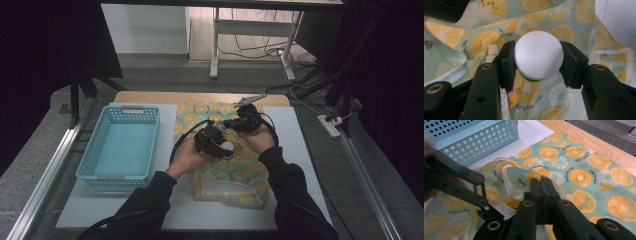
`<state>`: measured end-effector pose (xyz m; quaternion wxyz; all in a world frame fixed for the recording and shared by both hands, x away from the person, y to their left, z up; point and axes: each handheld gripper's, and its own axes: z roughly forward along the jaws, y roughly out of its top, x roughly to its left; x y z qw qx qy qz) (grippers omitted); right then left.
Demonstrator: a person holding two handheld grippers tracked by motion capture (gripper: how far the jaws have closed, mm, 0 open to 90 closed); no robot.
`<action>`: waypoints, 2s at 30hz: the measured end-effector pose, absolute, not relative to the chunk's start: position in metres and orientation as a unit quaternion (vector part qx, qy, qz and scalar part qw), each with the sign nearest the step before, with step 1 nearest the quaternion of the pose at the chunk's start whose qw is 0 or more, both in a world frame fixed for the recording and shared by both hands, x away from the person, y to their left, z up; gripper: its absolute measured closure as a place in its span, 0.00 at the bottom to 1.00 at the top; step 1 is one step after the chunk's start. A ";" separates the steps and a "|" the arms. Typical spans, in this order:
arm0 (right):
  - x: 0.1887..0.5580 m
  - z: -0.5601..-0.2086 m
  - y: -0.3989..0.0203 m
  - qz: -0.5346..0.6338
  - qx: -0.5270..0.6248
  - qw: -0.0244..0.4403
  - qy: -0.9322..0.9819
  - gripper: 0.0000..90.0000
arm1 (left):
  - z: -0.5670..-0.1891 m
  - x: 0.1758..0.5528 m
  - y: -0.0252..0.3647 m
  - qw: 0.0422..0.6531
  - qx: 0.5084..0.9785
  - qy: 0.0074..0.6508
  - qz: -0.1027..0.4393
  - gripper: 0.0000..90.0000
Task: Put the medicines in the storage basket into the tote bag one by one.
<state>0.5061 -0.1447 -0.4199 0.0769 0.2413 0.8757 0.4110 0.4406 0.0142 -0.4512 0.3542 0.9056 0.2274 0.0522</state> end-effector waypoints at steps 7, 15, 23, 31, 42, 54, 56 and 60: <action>0.507 -0.422 -0.144 0.407 0.244 0.079 0.877 1.00 | -0.466 0.447 0.007 0.350 0.907 0.227 0.059 0.56; 0.507 -0.424 -0.143 0.405 0.243 0.079 0.878 1.00 | -0.478 0.451 -0.002 0.341 0.911 0.223 0.063 0.56; 0.507 -0.427 -0.144 0.404 0.245 0.077 0.878 1.00 | -0.489 0.453 -0.007 0.327 0.916 0.222 0.068 0.56; 0.507 -0.428 -0.146 0.405 0.246 0.075 0.877 1.00 | -0.483 0.451 -0.003 0.336 0.910 0.229 0.077 0.47; 0.506 -0.429 -0.147 0.409 0.245 0.072 0.876 1.00 | -0.465 0.441 0.011 0.372 0.896 0.235 0.053 0.28; 0.505 -0.431 -0.154 0.413 0.250 0.067 0.873 1.00 | -0.448 0.421 0.020 0.380 0.893 0.235 0.050 0.16; 0.504 -0.431 -0.155 0.414 0.249 0.067 0.873 1.00 | -0.446 0.418 0.022 0.383 0.892 0.236 0.049 0.14; 0.503 -0.430 -0.155 0.415 0.247 0.067 0.873 1.00 | -0.444 0.412 0.028 0.394 0.886 0.241 0.040 0.07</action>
